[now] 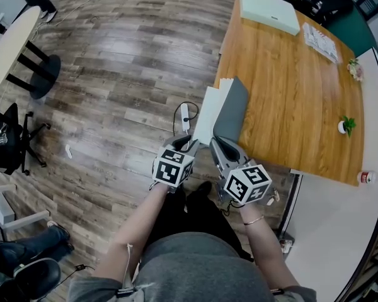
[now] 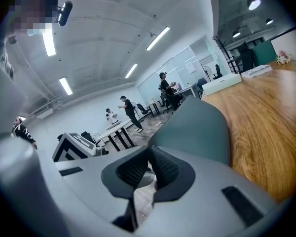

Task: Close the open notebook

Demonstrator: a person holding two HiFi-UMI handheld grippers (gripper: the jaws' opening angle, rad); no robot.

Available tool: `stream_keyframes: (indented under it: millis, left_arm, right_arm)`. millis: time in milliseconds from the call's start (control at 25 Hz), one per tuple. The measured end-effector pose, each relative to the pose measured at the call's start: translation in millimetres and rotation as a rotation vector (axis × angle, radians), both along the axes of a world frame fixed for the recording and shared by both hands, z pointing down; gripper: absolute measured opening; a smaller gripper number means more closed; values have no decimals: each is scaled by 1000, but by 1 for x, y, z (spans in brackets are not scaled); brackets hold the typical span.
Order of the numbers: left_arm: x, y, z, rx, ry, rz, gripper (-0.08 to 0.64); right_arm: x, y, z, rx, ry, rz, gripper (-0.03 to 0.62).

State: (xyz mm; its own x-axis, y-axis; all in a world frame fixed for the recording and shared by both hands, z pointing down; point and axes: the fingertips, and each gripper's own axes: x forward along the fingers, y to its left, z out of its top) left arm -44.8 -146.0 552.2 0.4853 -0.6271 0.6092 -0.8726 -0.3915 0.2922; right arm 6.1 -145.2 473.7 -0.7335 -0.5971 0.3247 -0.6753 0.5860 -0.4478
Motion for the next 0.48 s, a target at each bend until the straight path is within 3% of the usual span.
stream_keyframes:
  millis: [480]
  left_arm:
    - [-18,1,1,-1,-4,-52,106]
  right_arm:
    - [-21,-4,27,-18,122,-47,31]
